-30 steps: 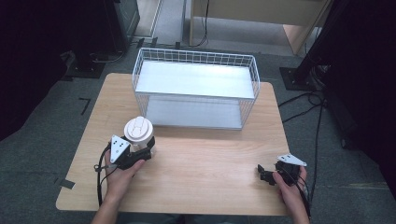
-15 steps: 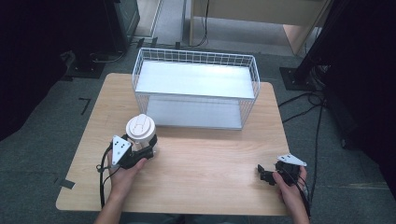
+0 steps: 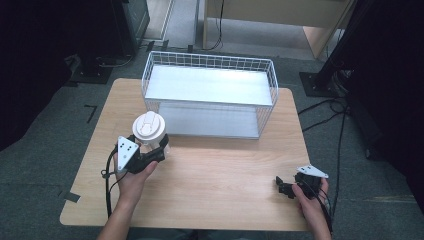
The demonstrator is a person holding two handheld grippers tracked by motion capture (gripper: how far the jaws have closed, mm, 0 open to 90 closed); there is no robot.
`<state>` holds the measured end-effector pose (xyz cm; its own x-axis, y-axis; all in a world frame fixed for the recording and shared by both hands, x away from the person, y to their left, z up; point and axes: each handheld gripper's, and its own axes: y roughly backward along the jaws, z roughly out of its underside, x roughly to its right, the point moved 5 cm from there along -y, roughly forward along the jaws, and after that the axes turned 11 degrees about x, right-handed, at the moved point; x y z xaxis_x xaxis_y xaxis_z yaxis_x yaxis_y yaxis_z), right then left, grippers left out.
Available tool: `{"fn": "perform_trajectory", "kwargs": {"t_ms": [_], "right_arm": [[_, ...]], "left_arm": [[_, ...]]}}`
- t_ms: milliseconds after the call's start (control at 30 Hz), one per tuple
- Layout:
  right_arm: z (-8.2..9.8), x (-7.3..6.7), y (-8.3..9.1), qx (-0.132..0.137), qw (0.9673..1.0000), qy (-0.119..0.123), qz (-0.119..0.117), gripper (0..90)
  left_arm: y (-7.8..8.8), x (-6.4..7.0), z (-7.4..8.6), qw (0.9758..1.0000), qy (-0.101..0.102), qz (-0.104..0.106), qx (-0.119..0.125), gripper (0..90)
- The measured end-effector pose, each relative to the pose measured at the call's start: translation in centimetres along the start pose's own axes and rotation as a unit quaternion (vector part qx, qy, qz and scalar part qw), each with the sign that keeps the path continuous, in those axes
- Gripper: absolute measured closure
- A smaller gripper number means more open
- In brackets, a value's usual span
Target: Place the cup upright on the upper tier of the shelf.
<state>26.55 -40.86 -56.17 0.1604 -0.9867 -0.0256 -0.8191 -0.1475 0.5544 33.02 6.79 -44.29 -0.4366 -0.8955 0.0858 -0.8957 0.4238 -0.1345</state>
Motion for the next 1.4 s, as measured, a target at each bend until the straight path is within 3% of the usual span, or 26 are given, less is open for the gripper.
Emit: {"fn": "perform_trajectory", "kwargs": {"t_ms": [467,600,667,867,1400], "right_arm": [[0.0,0.0,0.0,0.0,1.0,0.0,0.0,0.0],[0.0,0.0,0.0,0.0,1.0,0.001,0.0,0.0],[0.0,0.0,0.0,0.0,1.0,0.002,0.0,0.0],[0.0,0.0,0.0,-0.001,1.0,0.001,0.0,0.0],[0.0,0.0,0.0,0.0,1.0,0.001,0.0,0.0]], "left_arm": [[-1.4,0.4,-2.6,0.9998,-0.001,-0.01,0.015,16.1],[-1.8,0.6,-3.8,0.9993,-0.013,-0.025,0.026,16.1],[-2.1,0.7,-4.4,0.9994,-0.005,-0.017,0.029,16.1],[-3.3,1.0,-6.1,0.9991,-0.007,-0.02,0.038,16.2],[-6.2,2.4,-10.7,0.998,-0.023,0.0,0.058,16.3]]}}
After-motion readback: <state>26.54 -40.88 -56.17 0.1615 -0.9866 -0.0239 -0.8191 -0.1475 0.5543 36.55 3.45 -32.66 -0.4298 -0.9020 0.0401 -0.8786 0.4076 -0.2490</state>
